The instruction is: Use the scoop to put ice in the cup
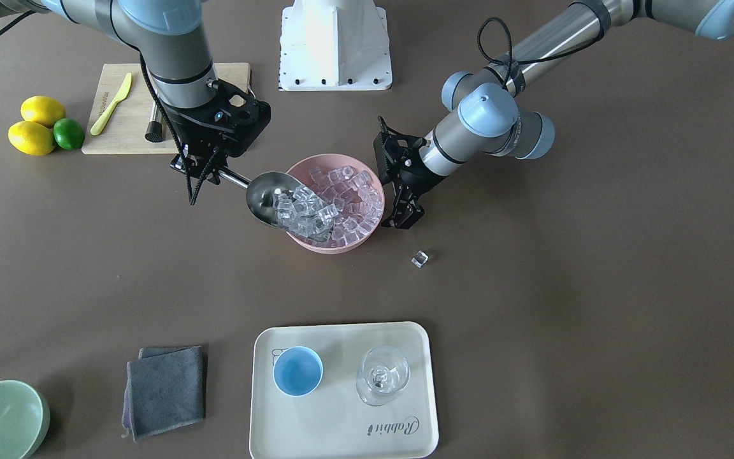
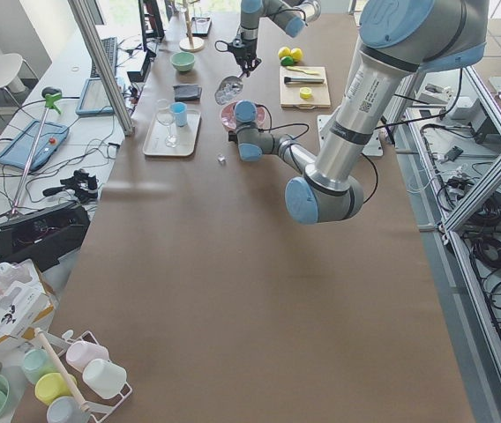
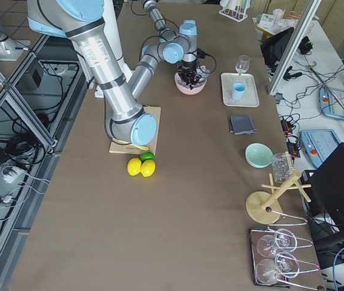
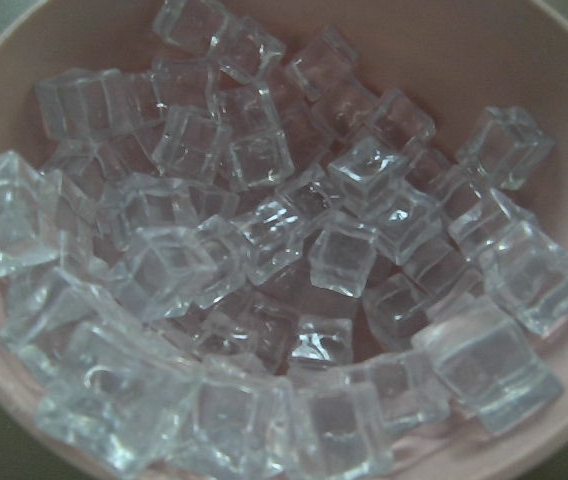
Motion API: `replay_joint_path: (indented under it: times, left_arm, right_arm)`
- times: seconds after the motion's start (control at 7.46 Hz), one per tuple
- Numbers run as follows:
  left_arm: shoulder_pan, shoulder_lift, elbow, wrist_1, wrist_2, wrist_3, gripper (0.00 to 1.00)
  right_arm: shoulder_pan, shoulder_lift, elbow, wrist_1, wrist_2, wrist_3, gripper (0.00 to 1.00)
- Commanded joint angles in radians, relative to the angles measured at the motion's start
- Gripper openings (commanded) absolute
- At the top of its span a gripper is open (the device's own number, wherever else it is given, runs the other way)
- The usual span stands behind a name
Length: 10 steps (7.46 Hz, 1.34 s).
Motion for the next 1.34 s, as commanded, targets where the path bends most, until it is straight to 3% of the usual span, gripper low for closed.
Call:
replay_joint_path:
  times: [0.0, 0.27, 0.67, 0.94, 1.21]
  left_arm:
    - [-0.008, 0.023, -0.030, 0.006, 0.000, -0.002, 0.98]
    - [-0.023, 0.078, -0.098, 0.044, -0.011, -0.003, 0.98]
    - [-0.116, 0.095, -0.138, 0.171, -0.116, -0.002, 0.98]
    - [-0.152, 0.103, -0.248, 0.417, -0.114, -0.007, 0.98]
    - [-0.205, 0.092, -0.270, 0.536, -0.113, -0.045, 0.98]
  right_arm:
    - [0.078, 0.033, -0.088, 0.020, 0.058, 0.079, 0.00]
    - [0.140, 0.036, -0.216, 0.170, 0.140, 0.134, 0.00]
    - [0.215, 0.132, -0.395, 0.183, 0.213, 0.157, 0.00]
    - [0.233, 0.195, -0.513, 0.180, 0.264, 0.142, 0.00]
    - [0.232, 0.227, -0.557, 0.165, 0.278, 0.121, 0.00]
